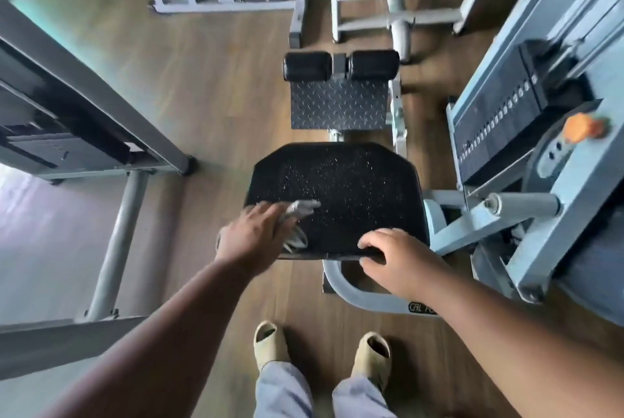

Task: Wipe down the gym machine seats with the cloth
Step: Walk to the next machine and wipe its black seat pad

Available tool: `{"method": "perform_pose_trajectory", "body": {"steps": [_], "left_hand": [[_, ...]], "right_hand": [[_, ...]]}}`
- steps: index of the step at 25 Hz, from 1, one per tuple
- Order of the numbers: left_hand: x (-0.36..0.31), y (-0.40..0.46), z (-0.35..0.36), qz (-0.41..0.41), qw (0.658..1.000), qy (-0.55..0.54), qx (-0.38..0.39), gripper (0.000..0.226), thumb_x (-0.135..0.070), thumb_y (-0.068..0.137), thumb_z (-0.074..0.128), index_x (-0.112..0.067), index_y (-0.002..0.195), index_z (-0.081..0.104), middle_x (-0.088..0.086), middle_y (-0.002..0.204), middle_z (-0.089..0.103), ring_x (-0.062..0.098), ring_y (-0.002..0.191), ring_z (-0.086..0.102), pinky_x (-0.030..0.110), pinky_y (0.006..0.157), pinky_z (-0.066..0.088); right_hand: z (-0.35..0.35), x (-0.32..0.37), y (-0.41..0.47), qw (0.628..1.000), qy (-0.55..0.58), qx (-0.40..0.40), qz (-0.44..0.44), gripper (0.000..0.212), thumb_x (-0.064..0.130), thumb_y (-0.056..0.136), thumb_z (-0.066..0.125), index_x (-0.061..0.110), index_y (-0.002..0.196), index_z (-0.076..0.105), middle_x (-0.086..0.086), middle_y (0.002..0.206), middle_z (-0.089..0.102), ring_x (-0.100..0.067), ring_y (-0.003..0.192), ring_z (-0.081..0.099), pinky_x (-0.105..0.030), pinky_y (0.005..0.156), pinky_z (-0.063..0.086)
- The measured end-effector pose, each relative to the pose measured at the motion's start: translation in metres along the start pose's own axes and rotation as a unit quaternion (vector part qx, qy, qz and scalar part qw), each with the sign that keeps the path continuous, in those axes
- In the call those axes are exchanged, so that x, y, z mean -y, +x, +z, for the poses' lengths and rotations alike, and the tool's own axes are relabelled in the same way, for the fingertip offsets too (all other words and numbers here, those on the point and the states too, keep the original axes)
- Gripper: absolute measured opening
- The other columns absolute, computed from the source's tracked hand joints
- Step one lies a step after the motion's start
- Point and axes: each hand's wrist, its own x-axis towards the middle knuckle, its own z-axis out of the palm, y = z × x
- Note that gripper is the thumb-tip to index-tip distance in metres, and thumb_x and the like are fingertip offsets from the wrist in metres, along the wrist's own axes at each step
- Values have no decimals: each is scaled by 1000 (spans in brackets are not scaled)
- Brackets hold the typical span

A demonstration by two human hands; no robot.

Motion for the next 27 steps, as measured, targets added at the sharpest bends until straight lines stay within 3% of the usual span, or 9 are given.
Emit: {"method": "perform_pose_trajectory", "body": {"steps": [3, 4, 6, 9, 14, 19, 22, 25, 27], "left_hand": [[27, 43, 56, -10, 999, 21, 22, 51, -51, 99, 28, -36, 146, 41, -4, 141, 52, 24, 130, 46, 44, 96, 42], [33, 48, 75, -12, 998, 36, 52, 56, -52, 98, 25, -38, 151, 31, -5, 154, 40, 24, 143, 33, 48, 110, 32], [43, 50, 109, -22, 993, 53, 106, 64, -56, 95, 20, -38, 157, 16, -5, 166, 15, 21, 153, 7, 49, 122, 8], [54, 50, 127, -21, 993, 47, 107, 66, -59, 95, 22, -38, 157, 13, -5, 167, 9, 17, 154, -1, 46, 123, 0], [55, 76, 124, -20, 991, 27, 132, 59, -55, 100, 23, -43, 156, 13, -10, 167, 3, 12, 153, -6, 44, 123, -2], [45, 5, 119, 45, 991, 43, 118, 57, -54, 100, 25, -40, 155, 22, -7, 166, 13, 16, 154, 3, 47, 123, 7], [50, 15, 119, 36, 988, 54, 140, 58, -56, 100, 21, -40, 156, 18, -8, 167, 9, 16, 154, 1, 49, 122, 9], [33, 62, 119, 7, 986, 7, 168, 59, -53, 100, 26, -39, 157, 15, -6, 167, 1, 15, 153, -6, 46, 123, 0], [29, 80, 110, 13, 976, -118, 185, 54, -42, 101, 41, -35, 153, 32, -5, 166, 13, 11, 153, 4, 37, 124, 5]], "right_hand": [[30, -22, 35, 997, 39, -57, 15, 27, 28, 93, 58, 24, 118, 65, 12, 121, 62, -10, 118, 50, -29, 99, 41], [42, -28, 44, 996, 50, -72, 19, 26, 27, 92, 58, 24, 117, 66, 13, 119, 62, -9, 117, 50, -28, 98, 41], [64, -35, 62, 994, 64, -91, 21, 25, 26, 92, 59, 24, 116, 66, 15, 117, 62, -6, 116, 49, -22, 96, 37], [85, -36, 83, 992, 70, -103, 20, 25, 24, 91, 61, 22, 115, 66, 16, 113, 61, -7, 114, 49, -19, 93, 34], [83, -26, 118, 984, 9, -174, -25, 23, 20, 87, 64, 15, 109, 68, 3, 106, 68, -22, 106, 57, -39, 93, 45], [77, -15, 131, 982, 22, -187, -21, 20, 18, 87, 64, 14, 105, 69, 3, 103, 68, -20, 101, 56, -35, 90, 45], [84, -9, 128, 986, 21, -166, -25, 20, 18, 85, 65, 15, 105, 69, 4, 101, 68, -20, 99, 57, -38, 89, 47], [81, 0, 139, 984, 24, -178, -11, 28, 20, 87, 63, 16, 115, 66, 3, 111, 67, -21, 106, 56, -33, 92, 45], [75, 10, 150, 978, 51, -199, 29, 36, 20, 91, 60, 15, 126, 60, 0, 126, 62, -21, 118, 52, -28, 95, 39]]}}
